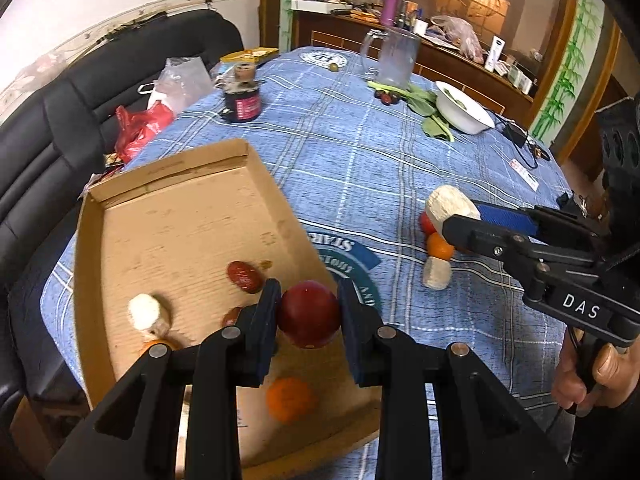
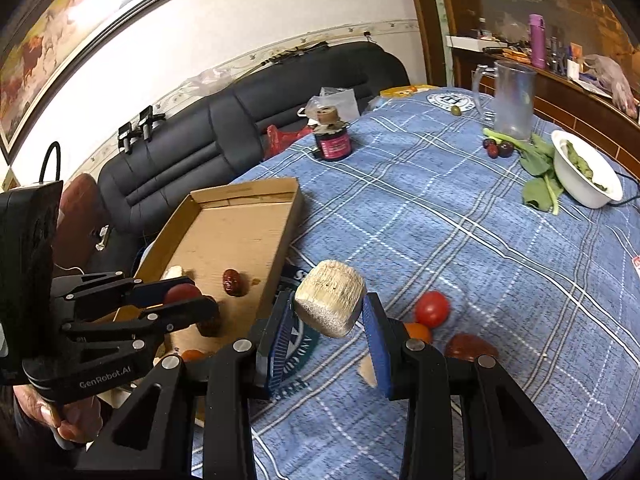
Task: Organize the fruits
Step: 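Carry the tomato and the beige cylinder in both tools over the tray, then open the right tool to drop the cylinder while the left tool releases the tomato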
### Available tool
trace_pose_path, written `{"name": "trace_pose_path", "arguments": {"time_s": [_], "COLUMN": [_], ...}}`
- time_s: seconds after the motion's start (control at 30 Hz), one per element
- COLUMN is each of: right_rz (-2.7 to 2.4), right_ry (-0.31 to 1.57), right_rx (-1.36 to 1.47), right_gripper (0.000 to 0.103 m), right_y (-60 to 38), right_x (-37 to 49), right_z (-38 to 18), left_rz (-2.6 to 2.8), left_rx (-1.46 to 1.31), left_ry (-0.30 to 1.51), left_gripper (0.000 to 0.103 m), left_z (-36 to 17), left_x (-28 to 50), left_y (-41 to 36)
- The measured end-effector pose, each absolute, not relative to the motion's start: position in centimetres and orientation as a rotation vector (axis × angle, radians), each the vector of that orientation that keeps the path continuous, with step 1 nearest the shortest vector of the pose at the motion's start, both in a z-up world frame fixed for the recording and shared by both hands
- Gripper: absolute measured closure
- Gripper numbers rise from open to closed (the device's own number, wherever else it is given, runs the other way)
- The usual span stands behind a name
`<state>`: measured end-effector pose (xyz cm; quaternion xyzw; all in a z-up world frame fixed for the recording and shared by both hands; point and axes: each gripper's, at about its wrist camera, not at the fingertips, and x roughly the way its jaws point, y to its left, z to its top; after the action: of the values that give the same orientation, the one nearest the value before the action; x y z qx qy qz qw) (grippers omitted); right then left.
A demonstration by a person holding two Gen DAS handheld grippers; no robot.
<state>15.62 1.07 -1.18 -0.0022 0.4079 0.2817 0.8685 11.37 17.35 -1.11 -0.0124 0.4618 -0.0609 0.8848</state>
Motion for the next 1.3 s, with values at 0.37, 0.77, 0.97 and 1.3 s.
{"name": "trace_pose_path", "arguments": {"time_s": [0.37, 0.77, 0.97, 1.3], "right_rz": [0.651, 0.715, 0.737, 0.756], "right_ry": [0.858, 0.875, 0.889, 0.921], "right_rx": [-0.036, -0.073, -0.087, -0.114], "right_gripper": [0.067, 0.067, 0.067, 0.067], "right_y": [5.4, 9.9, 11.7, 14.1], "right_x": [16.0, 16.8, 17.4, 18.7], "right_z": [-1.3, -2.0, -2.7, -4.0], "left_rz": [-0.051, 0.03, 0.051, 0.085], "left_rx": [-0.078, -0.132, -0.141, -0.149], "left_ry": [0.949, 0.947, 0.951, 0.972], "left_gripper": [0.076, 0.076, 0.076, 0.076], "left_z": [-0.9, -1.2, -1.5, -2.3], "left_x": [11.5, 12.6, 13.0, 14.2], "left_y": [21.9, 26.7, 27.9, 29.4]}}
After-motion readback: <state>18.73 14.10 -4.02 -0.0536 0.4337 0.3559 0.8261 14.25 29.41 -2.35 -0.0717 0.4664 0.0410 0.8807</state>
